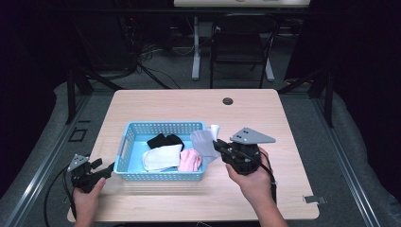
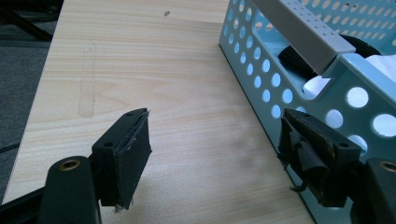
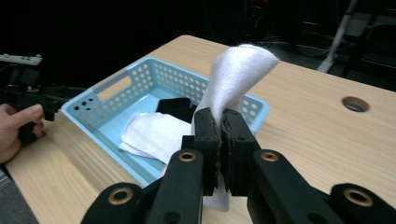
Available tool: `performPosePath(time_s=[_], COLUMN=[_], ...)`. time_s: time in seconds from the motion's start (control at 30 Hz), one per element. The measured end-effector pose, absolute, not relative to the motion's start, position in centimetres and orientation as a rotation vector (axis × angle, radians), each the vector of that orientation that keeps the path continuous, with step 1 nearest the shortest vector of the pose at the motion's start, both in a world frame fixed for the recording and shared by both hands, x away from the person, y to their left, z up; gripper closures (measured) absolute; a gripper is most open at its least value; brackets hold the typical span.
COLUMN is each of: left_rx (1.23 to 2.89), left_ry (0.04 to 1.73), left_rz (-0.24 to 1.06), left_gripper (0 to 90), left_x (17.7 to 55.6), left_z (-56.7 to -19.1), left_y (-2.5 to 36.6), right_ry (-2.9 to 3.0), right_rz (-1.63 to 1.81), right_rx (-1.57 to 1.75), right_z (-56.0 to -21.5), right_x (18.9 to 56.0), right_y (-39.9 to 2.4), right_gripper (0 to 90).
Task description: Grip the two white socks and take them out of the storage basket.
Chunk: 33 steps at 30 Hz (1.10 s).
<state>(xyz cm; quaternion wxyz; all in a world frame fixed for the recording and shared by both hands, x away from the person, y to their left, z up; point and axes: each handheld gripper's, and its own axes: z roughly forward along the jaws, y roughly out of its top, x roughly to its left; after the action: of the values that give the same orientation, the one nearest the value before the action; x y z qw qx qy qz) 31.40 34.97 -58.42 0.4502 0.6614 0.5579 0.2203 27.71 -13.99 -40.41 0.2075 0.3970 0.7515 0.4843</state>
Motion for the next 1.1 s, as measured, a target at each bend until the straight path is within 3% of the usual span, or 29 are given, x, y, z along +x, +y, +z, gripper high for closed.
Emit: performPosePath(time_s=[0.3,0.67,1.1], left_rx=[1.639,1.639,1.651], left_ry=[1.381,1.381,1.383], left_rz=[0.545,0.546,0.542], left_gripper=[25.0,25.0,25.0], left_x=[31.4,31.4,31.4], left_z=[-58.4,-58.4,-58.4], left_y=[34.9,34.9,34.9], right_ry=[2.037,2.099,2.060], right_rz=[1.308,1.231,1.144], right_rx=[1.187,1.266,1.494], right_z=[-42.2,-45.6,-50.1], right_x=[26.3,25.9,27.6], right_y=[-17.0,-17.5,-21.0], right_gripper=[86.0,86.0,85.7])
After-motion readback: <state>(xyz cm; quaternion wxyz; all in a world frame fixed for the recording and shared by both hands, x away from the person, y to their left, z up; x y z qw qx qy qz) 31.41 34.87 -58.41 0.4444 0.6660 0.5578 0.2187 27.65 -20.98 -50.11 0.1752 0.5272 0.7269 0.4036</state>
